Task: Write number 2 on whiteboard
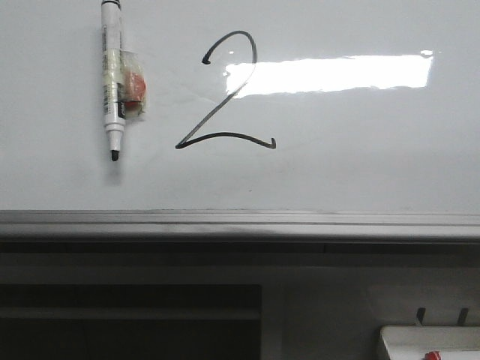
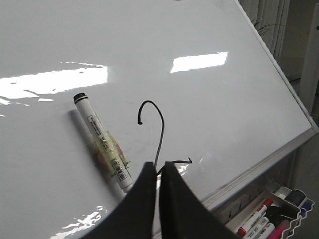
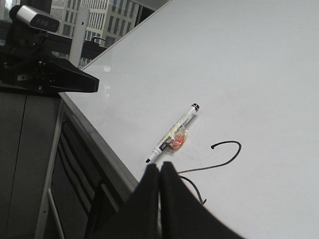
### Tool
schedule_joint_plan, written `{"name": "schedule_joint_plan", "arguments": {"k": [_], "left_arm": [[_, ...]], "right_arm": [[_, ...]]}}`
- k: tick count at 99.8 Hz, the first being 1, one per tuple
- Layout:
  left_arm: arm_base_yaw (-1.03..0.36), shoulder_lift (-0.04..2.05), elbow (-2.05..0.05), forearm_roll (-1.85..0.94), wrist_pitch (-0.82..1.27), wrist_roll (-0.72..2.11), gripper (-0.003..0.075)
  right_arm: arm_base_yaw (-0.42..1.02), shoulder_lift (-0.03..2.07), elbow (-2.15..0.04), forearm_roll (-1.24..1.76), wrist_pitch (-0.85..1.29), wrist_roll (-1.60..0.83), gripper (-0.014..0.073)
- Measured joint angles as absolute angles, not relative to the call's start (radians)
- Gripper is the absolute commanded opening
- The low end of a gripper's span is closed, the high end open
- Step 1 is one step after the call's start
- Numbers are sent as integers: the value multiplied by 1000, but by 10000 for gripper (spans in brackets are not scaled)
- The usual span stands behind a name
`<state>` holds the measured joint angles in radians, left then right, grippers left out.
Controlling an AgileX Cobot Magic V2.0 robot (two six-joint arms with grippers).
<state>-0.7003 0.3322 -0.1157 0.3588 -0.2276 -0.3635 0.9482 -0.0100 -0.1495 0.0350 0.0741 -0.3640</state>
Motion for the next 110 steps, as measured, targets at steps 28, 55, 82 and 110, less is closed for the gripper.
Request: {"name": "schedule_joint_plan", "arguments": {"k": [28,55,82,110], "left_arm": [[-700,332,-115,359,-228,-363,-20],[-632,324,-90,311,-185,-363,-20],[-316,219,-83,286,-148,-363,-20],[-36,48,0,233,-125,-334,-20]], "right_arm": [[948,-10,-149,35,73,-362,-50],[948,-10,-149,35,72,-362,-50],[948,-10,-149,35,72,-362,-50],[948,-10,-149,35,72,-362,-50]]}}
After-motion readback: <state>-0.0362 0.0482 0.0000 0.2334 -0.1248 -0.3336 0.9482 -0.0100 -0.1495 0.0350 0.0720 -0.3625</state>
